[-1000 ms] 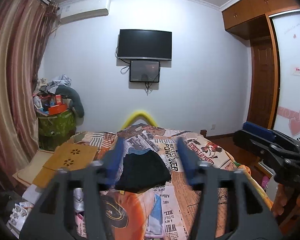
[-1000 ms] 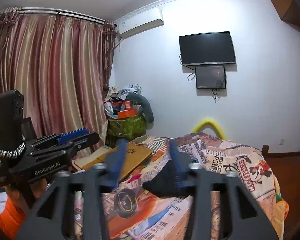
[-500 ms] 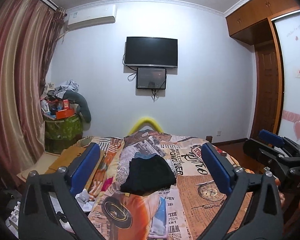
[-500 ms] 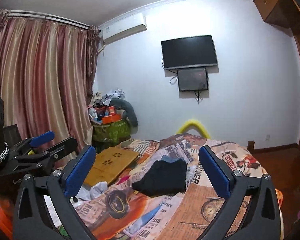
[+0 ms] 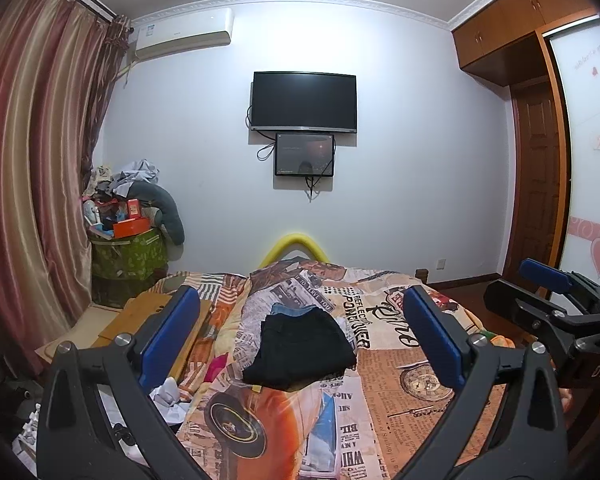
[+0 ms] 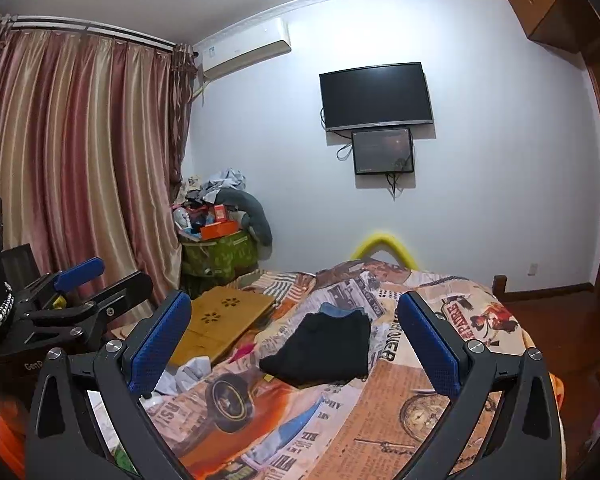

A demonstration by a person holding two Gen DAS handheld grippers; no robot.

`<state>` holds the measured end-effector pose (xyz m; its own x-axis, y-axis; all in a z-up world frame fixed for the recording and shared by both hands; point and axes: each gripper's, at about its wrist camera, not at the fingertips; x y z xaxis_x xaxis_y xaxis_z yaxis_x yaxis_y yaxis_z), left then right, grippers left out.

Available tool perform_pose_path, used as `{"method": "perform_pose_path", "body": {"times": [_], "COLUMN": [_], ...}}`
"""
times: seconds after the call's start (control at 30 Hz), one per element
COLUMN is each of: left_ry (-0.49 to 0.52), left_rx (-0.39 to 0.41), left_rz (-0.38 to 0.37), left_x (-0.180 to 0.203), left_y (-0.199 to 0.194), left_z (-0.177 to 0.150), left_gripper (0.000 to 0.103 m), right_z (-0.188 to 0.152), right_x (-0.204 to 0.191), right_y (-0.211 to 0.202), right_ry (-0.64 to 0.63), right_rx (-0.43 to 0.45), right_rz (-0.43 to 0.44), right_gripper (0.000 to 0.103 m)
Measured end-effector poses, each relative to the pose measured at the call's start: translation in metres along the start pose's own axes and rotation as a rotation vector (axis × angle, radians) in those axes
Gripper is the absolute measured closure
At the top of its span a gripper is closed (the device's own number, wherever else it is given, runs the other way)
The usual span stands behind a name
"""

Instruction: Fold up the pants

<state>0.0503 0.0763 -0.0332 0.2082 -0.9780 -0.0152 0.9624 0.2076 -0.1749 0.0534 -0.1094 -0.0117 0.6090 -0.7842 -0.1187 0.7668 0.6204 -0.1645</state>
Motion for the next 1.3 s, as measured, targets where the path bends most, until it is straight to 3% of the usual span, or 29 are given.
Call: {"method": "perform_pose_path", "body": {"times": [1.3], "left_ry": [-0.003], "left_rx": [-0.038], "left_rz": [-0.057], "left_x": [-0.003], "left_y": [0.011], "left_z": [-0.003], "left_gripper": [0.0], "right_z": [0.001], "right_x": [0.003], "right_y": [-0.004], "right_ry": [0.005], "right_rx": [-0.025], "right_rz": [-0.037], "right_gripper": [0.0]}}
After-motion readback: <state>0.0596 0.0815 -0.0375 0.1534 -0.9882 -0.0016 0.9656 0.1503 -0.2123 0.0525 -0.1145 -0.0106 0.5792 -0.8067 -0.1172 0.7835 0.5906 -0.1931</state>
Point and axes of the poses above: each gripper's, at about its wrist camera, not at the fingertips, and y roughly the way its jaws point, x to its right, z to its top, and after that the axes turned 6 degrees about z, right-handed
